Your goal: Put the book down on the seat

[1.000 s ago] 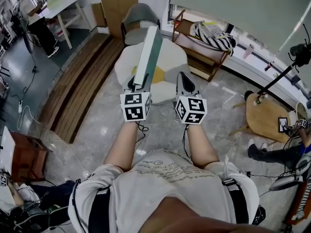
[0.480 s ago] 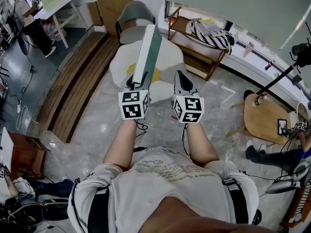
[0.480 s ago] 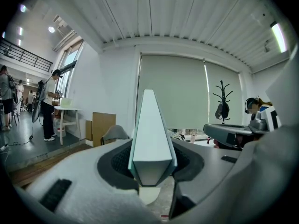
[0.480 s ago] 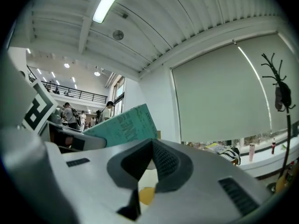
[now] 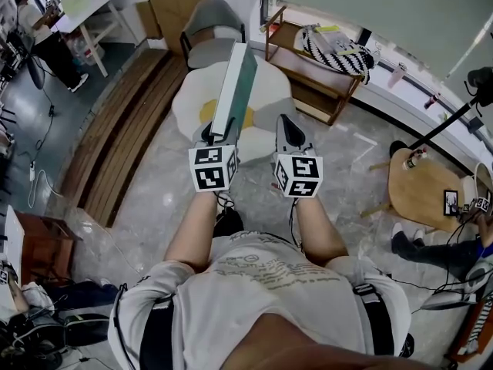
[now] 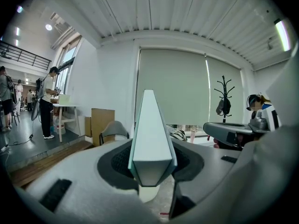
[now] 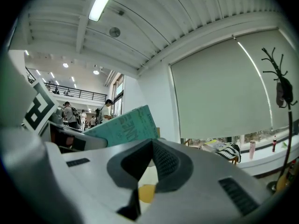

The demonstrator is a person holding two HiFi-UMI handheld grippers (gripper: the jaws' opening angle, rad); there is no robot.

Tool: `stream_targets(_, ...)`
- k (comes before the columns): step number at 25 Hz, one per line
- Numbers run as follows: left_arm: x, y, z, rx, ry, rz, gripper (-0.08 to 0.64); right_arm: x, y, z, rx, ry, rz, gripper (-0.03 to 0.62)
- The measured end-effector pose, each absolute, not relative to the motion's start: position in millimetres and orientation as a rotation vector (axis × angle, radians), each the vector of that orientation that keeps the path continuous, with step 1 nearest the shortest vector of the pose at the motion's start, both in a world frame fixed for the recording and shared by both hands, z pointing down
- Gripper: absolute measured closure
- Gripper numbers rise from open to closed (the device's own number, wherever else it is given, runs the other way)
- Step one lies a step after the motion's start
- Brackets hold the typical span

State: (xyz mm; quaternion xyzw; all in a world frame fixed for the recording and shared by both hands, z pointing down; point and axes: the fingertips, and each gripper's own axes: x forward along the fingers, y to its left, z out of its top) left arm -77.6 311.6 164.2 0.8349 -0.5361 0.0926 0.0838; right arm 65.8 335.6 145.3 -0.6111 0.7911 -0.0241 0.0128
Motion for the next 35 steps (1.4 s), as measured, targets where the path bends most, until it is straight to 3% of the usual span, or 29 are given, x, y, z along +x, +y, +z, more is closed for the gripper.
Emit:
stream_targets(9,-65.1,265.7,172.2,2.518,-1.569,0.283,0.388,77.1,290.3,150.2,-1.921,2.446,-0.08,0.565)
stream_targets(35,-140.1,54.1,167.6,2.501,-1.466,0.179,0.388,3.3,92.5,131.6,-2.023,2.467,-0.032,0.565)
